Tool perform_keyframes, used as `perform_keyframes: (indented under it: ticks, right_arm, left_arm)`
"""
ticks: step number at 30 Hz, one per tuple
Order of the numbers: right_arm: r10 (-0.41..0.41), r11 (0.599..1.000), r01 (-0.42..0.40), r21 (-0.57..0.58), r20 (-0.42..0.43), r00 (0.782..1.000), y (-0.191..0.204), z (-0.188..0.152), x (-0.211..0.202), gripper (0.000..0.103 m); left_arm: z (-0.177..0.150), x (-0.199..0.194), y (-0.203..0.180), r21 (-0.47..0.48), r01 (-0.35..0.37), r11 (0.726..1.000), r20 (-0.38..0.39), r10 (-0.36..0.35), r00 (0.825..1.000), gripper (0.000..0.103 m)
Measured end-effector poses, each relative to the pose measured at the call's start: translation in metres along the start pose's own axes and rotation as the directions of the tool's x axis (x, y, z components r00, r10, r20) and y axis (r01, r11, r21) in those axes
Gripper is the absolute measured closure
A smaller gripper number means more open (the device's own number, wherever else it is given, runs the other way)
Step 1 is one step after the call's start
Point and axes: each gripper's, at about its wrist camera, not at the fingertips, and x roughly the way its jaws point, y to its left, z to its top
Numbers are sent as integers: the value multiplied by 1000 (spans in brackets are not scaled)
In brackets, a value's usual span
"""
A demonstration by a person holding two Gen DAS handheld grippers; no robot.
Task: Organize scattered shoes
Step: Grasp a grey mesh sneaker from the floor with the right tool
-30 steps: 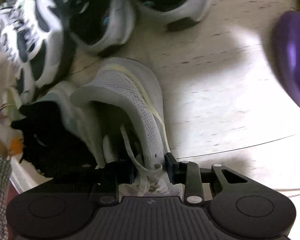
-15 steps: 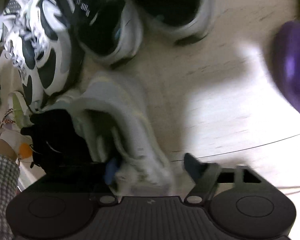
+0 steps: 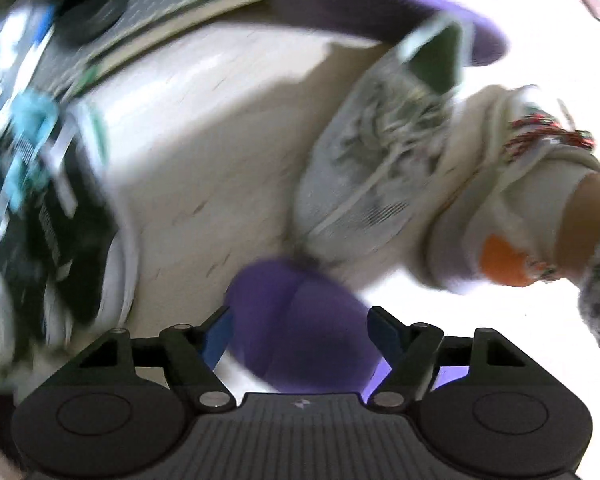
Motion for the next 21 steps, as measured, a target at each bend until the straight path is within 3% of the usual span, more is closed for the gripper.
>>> perform_keyframes:
  ticks: [5, 10, 13, 18, 21]
  right_arm:
    - [17, 977, -34, 210, 83, 996, -36, 47, 0, 29]
    - [-58, 978, 29, 208, 138, 989, -69, 96, 4, 38]
    - [-86, 974, 58, 219, 122, 989, -84, 117, 9, 53]
    - [-111, 962, 78, 263, 112, 987, -102, 130, 20, 54]
    - [-81, 946, 41, 321, 114, 990, -111, 135, 33, 54]
  left_arm:
    - [6, 2, 8, -35, -3, 999, -6, 3, 1000, 17]
    - [12, 5, 4, -24, 24, 999, -17, -24, 1000, 16]
    - [19, 10, -4, 5, 32, 999, -30, -32, 999, 16]
    - [33, 13, -20, 59, 56, 997, -33, -54, 998, 15]
    - [36, 15, -28, 88, 62, 994, -33, -59, 998, 14]
